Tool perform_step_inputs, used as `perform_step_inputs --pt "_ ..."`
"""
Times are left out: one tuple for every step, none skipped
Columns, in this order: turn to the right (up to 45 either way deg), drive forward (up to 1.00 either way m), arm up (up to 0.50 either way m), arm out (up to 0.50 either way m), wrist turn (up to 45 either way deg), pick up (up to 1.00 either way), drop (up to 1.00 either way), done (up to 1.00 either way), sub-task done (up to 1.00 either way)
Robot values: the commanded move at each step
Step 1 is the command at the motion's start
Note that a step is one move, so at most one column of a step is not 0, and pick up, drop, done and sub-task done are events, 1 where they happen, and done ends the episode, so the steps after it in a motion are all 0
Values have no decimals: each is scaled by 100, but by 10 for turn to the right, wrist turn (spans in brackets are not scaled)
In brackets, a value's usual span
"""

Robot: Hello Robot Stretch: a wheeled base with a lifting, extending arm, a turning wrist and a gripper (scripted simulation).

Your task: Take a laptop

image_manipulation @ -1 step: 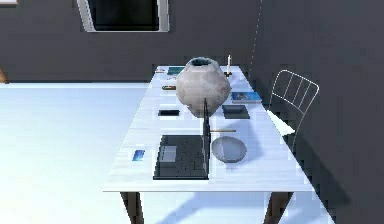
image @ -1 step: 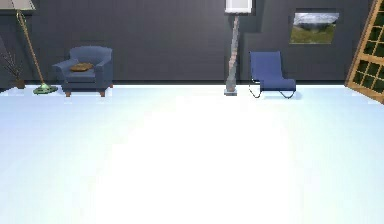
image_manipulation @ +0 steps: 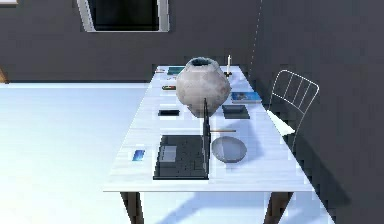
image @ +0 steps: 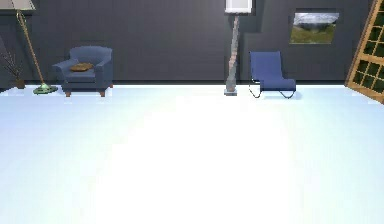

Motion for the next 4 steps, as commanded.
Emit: perform_step_inputs --pt "0 0 22 0 0 0 0 0 0" --pt "0 0 0 38 0 0 0 0 0" --pt "0 0 0 0 450 0 0 0 0" --pt "0 0 0 0 450 0 0 0 0"
